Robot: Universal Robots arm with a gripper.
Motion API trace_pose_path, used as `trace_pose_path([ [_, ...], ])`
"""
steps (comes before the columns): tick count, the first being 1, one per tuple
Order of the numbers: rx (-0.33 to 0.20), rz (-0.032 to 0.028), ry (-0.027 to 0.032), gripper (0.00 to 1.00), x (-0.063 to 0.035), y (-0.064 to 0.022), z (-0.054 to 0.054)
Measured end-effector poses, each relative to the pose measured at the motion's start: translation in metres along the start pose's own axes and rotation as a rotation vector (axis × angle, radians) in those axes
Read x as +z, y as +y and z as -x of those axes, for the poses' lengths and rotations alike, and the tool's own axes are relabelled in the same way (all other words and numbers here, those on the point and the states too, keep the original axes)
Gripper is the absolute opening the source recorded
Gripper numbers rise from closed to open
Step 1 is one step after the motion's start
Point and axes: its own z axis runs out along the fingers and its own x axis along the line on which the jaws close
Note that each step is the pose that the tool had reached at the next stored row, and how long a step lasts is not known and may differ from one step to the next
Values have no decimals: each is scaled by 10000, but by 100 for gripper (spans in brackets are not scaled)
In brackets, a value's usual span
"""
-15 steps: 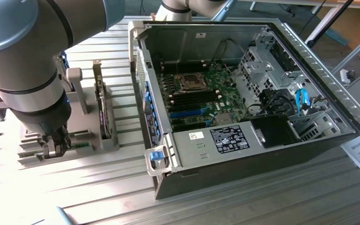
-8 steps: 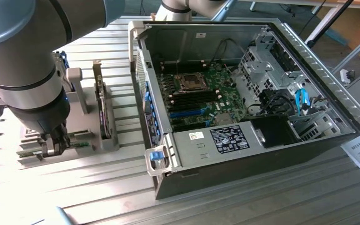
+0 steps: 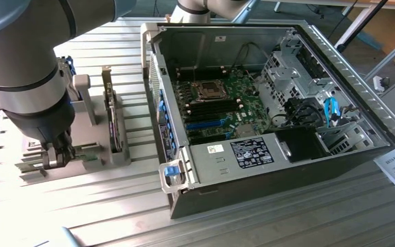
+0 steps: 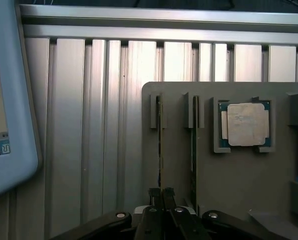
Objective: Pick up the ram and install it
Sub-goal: 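Pick up the ram and move it above insertion slot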
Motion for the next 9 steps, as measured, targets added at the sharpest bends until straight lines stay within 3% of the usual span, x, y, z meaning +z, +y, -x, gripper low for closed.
trace_pose_path([
  [9,1,0,0,12,-129,1,1],
])
